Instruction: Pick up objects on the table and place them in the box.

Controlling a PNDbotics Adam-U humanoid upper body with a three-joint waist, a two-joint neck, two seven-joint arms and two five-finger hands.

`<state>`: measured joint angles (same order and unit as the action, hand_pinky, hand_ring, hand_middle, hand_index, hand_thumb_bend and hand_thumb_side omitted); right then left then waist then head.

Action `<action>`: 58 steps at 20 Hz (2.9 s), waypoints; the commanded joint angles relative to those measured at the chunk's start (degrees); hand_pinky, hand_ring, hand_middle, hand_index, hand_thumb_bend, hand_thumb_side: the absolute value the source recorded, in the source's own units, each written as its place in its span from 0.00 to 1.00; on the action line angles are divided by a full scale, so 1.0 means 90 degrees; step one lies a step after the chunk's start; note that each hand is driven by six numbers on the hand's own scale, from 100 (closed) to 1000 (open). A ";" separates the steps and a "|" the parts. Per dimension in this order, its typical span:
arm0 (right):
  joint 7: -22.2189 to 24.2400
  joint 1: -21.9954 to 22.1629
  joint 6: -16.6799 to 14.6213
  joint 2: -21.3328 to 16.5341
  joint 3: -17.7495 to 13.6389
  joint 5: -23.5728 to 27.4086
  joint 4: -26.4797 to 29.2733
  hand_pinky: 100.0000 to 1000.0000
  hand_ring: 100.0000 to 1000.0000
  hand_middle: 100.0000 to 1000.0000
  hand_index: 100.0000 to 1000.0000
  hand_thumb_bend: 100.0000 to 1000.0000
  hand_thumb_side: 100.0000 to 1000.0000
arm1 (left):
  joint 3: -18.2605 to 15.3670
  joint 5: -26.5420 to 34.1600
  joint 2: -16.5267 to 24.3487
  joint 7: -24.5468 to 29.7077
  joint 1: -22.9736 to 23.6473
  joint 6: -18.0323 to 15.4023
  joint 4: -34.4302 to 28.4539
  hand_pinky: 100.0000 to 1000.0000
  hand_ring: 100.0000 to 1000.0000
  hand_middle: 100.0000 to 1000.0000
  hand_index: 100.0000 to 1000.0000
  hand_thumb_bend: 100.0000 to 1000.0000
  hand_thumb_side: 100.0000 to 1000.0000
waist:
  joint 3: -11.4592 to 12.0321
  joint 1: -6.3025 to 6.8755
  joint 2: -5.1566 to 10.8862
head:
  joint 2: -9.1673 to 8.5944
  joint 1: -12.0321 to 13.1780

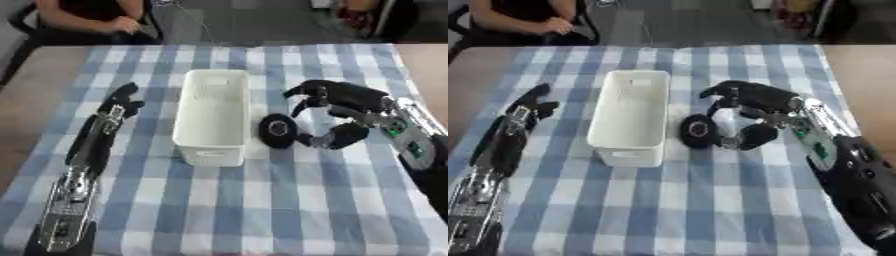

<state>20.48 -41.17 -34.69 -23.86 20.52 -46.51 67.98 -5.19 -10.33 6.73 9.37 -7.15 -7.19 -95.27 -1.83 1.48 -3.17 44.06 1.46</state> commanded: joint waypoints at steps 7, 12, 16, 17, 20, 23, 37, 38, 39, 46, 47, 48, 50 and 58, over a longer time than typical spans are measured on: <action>-0.0054 -0.0257 -0.0131 0.0164 -0.0026 -0.0241 -0.0256 1.00 0.94 0.92 0.72 0.25 0.77 | 0.0047 0.0012 0.0016 0.0043 -0.0048 -0.0023 -0.0054 0.89 0.81 1.00 0.92 0.00 1.00 | 0.0033 0.0005 0.0064 | 0.0006 -0.0104; -0.0077 -0.0259 -0.0184 0.0201 -0.0035 -0.0295 -0.0340 1.00 0.94 0.92 0.72 0.25 0.77 | 0.0052 0.0020 0.0004 0.0054 -0.0058 -0.0024 -0.0060 0.89 0.81 1.00 0.92 0.00 1.00 | 0.0046 0.0013 0.0051 | 0.0006 -0.0117; -0.0092 -0.0267 -0.0217 0.0209 -0.0046 -0.0332 -0.0398 1.00 0.94 0.92 0.72 0.25 0.77 | 0.0060 0.0025 -0.0005 0.0063 -0.0069 -0.0024 -0.0061 0.89 0.81 1.00 0.91 0.00 1.00 | 0.0053 0.0020 0.0042 | 0.0006 -0.0130; -0.0096 -0.0272 -0.0217 0.0215 -0.0054 -0.0343 -0.0419 1.00 0.94 0.92 0.72 0.25 0.77 | 0.0064 0.0027 -0.0009 0.0068 -0.0072 -0.0025 -0.0059 0.89 0.81 1.00 0.91 0.00 1.00 | 0.0055 0.0024 0.0038 | 0.0006 -0.0138; -0.0106 -0.0288 -0.0226 0.0251 -0.0069 -0.0389 -0.0500 1.00 0.94 0.92 0.72 0.25 0.77 | 0.0071 0.0027 -0.0018 0.0078 -0.0079 -0.0027 -0.0056 0.89 0.81 1.00 0.91 0.00 1.00 | 0.0059 0.0033 0.0030 | 0.0006 -0.0149; -0.0119 -0.0308 -0.0246 0.0308 -0.0085 -0.0448 -0.0606 1.00 0.94 0.92 0.71 0.25 0.77 | 0.0072 0.0028 -0.0026 0.0080 -0.0083 -0.0028 -0.0055 0.89 0.81 1.00 0.91 0.00 1.00 | 0.0066 0.0040 0.0024 | 0.0006 -0.0169; -0.0274 -0.0477 -0.0298 0.0450 -0.0211 -0.0763 -0.1012 1.00 0.94 0.92 0.71 0.25 0.77 | 0.0111 0.0044 -0.0094 0.0123 -0.0138 -0.0037 -0.0057 0.89 0.81 1.00 0.91 0.00 1.00 | 0.0141 0.0114 -0.0037 | -0.0012 -0.0298; -0.0285 -0.0485 -0.0304 0.0459 -0.0218 -0.0786 -0.1042 1.00 0.94 0.92 0.71 0.25 0.77 | 0.0113 0.0044 -0.0096 0.0124 -0.0140 -0.0037 -0.0057 0.89 0.81 1.00 0.91 0.00 1.00 | 0.0145 0.0115 -0.0040 | -0.0012 -0.0303; -0.0295 -0.0490 -0.0310 0.0465 -0.0224 -0.0811 -0.1073 1.00 0.94 0.92 0.71 0.25 0.77 | 0.0115 0.0045 -0.0098 0.0127 -0.0142 -0.0037 -0.0057 0.89 0.81 1.00 0.91 0.00 1.00 | 0.0149 0.0117 -0.0044 | -0.0012 -0.0310; -0.0363 -0.0525 -0.0362 0.0506 -0.0273 -0.1015 -0.1341 1.00 0.94 0.92 0.71 0.25 0.77 | 0.0122 0.0050 -0.0108 0.0137 -0.0153 -0.0039 -0.0063 0.89 0.81 1.00 0.91 0.00 1.00 | 0.0166 0.0124 -0.0061 | -0.0022 -0.0320; -0.0377 -0.0526 -0.0368 0.0513 -0.0283 -0.1048 -0.1383 1.00 0.94 0.92 0.70 0.25 0.77 | 0.0124 0.0050 -0.0109 0.0139 -0.0155 -0.0039 -0.0064 0.89 0.81 1.00 0.91 0.00 1.00 | 0.0169 0.0126 -0.0063 | -0.0022 -0.0323; -0.0390 -0.0530 -0.0375 0.0523 -0.0291 -0.1082 -0.1424 1.00 0.94 0.92 0.70 0.25 0.77 | 0.0125 0.0051 -0.0111 0.0140 -0.0157 -0.0039 -0.0064 0.89 0.81 1.00 0.91 0.00 1.00 | 0.0172 0.0128 -0.0065 | -0.0023 -0.0326; -0.0421 -0.0536 -0.0392 0.0554 -0.0305 -0.1151 -0.1503 1.00 0.94 0.92 0.70 0.25 0.77 | 0.0128 0.0051 -0.0115 0.0143 -0.0161 -0.0039 -0.0066 0.89 0.81 1.00 0.91 0.00 1.00 | 0.0178 0.0133 -0.0069 | -0.0023 -0.0327; -0.0534 -0.0518 -0.0471 0.0661 -0.0330 -0.1453 -0.1775 1.00 0.93 0.92 0.69 0.24 0.76 | 0.0133 0.0060 -0.0125 0.0147 -0.0169 -0.0038 -0.0072 0.89 0.81 1.00 0.91 0.00 1.00 | 0.0194 0.0138 -0.0071 | -0.0016 -0.0309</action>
<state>15.92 -44.70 -38.95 -17.92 17.80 -58.75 52.17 -4.09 -9.99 5.23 10.53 -8.03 -7.33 -95.18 -0.23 2.71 -4.39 44.06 -1.05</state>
